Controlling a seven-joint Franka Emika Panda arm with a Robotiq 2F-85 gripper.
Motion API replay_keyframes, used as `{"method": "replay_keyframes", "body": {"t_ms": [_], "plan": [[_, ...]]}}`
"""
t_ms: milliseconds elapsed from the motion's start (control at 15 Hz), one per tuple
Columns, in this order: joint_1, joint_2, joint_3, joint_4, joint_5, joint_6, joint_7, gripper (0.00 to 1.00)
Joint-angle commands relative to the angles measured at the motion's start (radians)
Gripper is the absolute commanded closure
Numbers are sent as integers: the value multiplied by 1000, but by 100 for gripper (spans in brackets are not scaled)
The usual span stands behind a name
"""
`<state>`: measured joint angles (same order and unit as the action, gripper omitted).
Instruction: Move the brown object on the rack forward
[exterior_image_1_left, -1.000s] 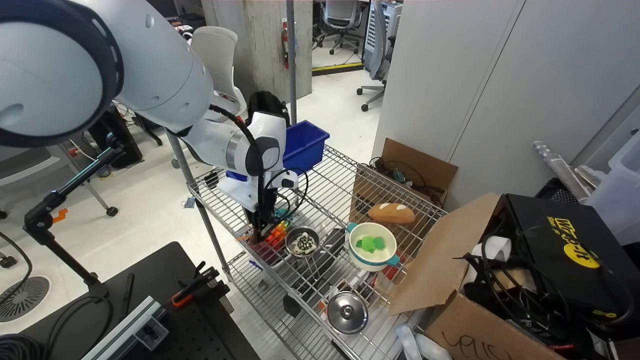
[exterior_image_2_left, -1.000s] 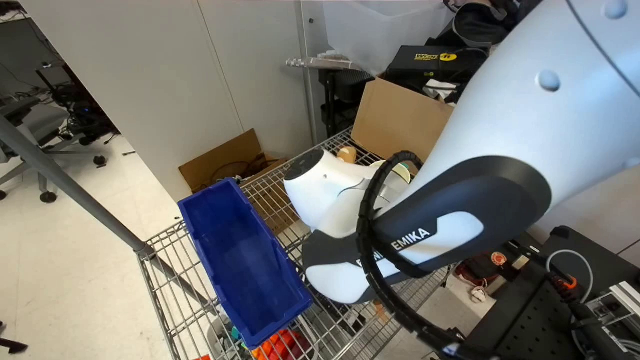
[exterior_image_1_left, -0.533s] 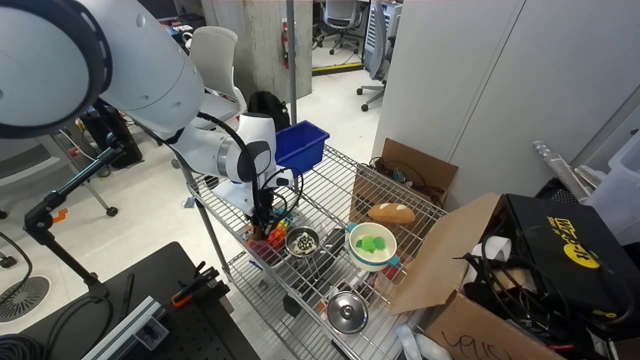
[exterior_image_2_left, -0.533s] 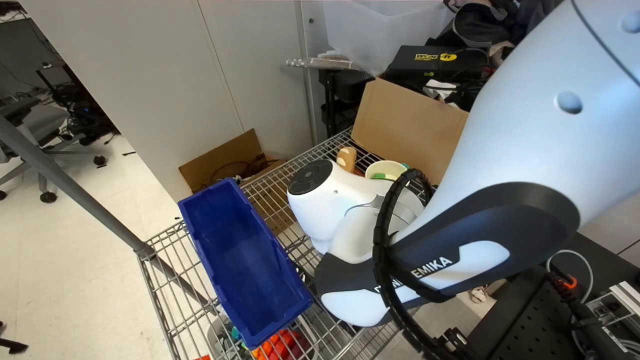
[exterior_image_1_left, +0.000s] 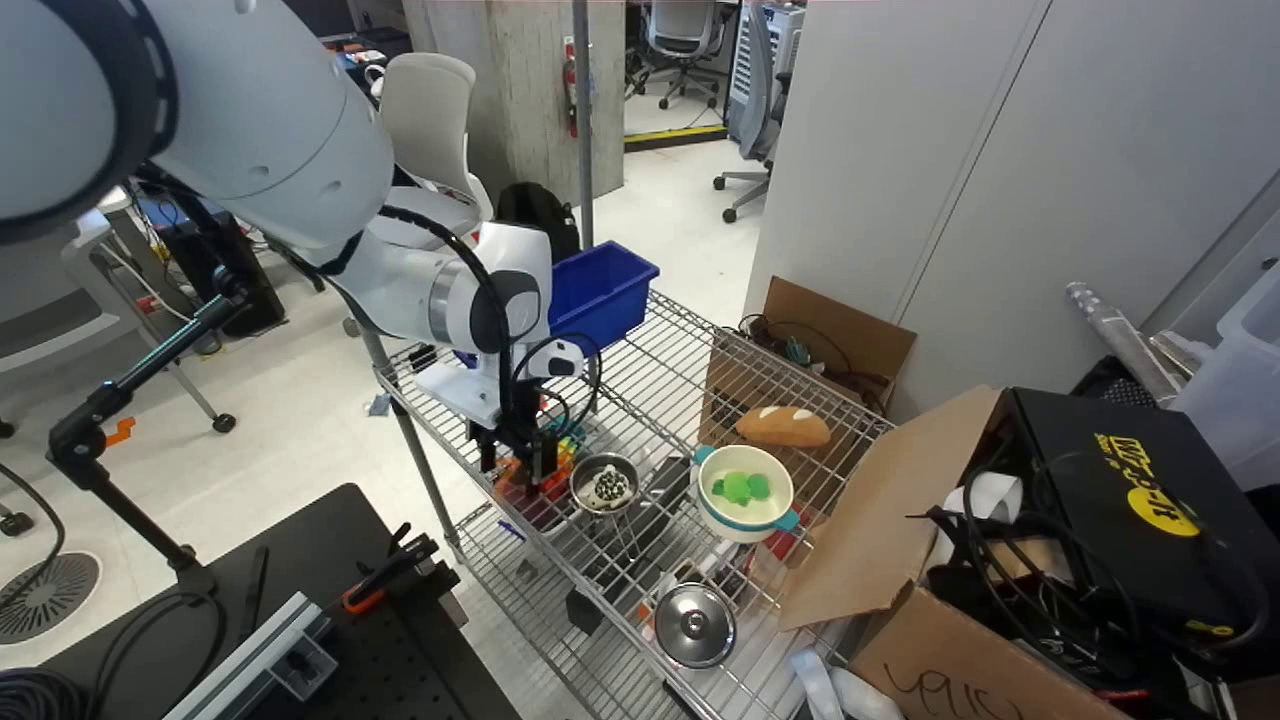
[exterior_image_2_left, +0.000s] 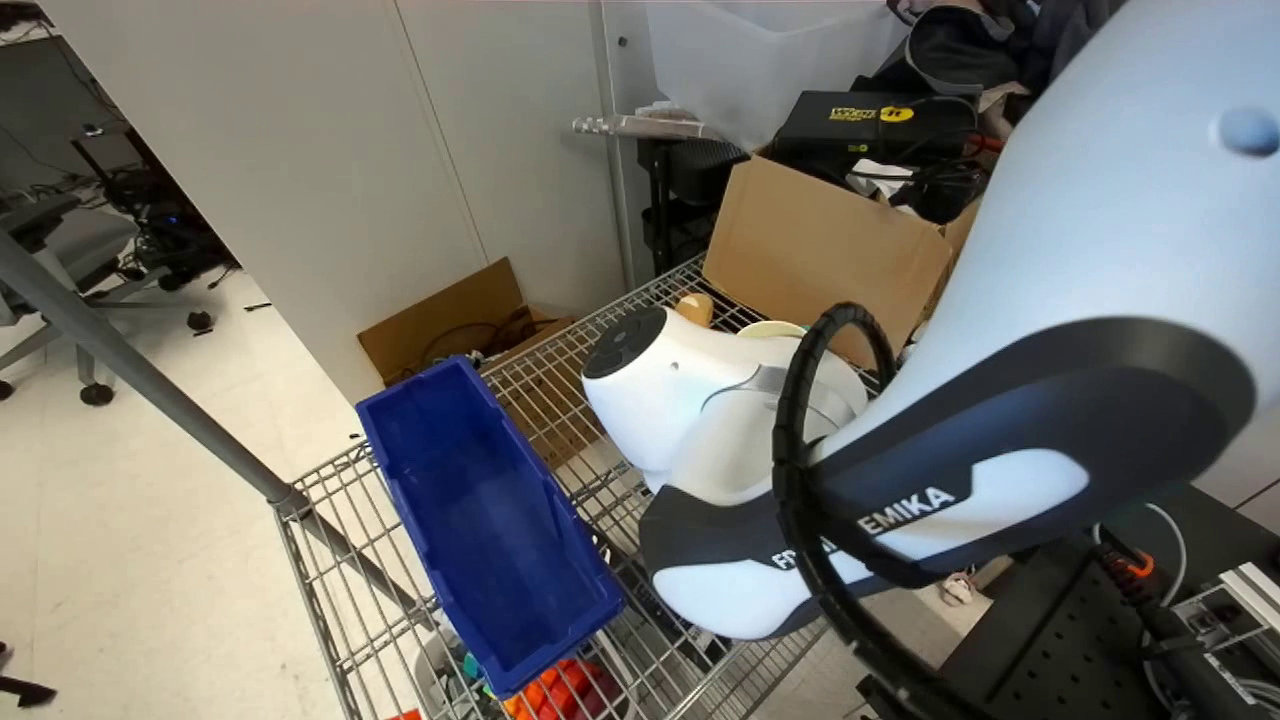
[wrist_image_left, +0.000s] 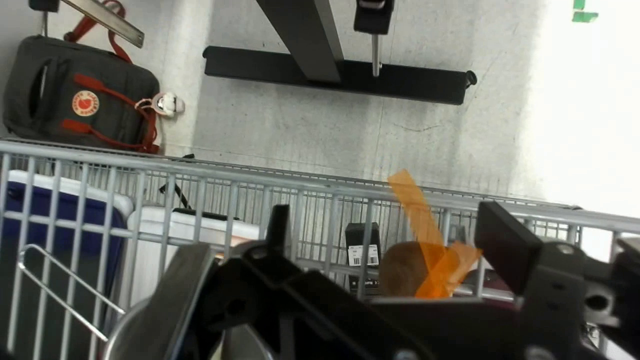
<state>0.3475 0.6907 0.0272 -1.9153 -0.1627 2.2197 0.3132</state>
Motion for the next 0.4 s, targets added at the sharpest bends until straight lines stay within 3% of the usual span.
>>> {"method": "replay_keyframes", "body": {"t_ms": [0,333], "plan": [[-13,-25,9,-5,-5,-19,4,1],[-31,-117,13,-57,-6,-43,3,0]]}}
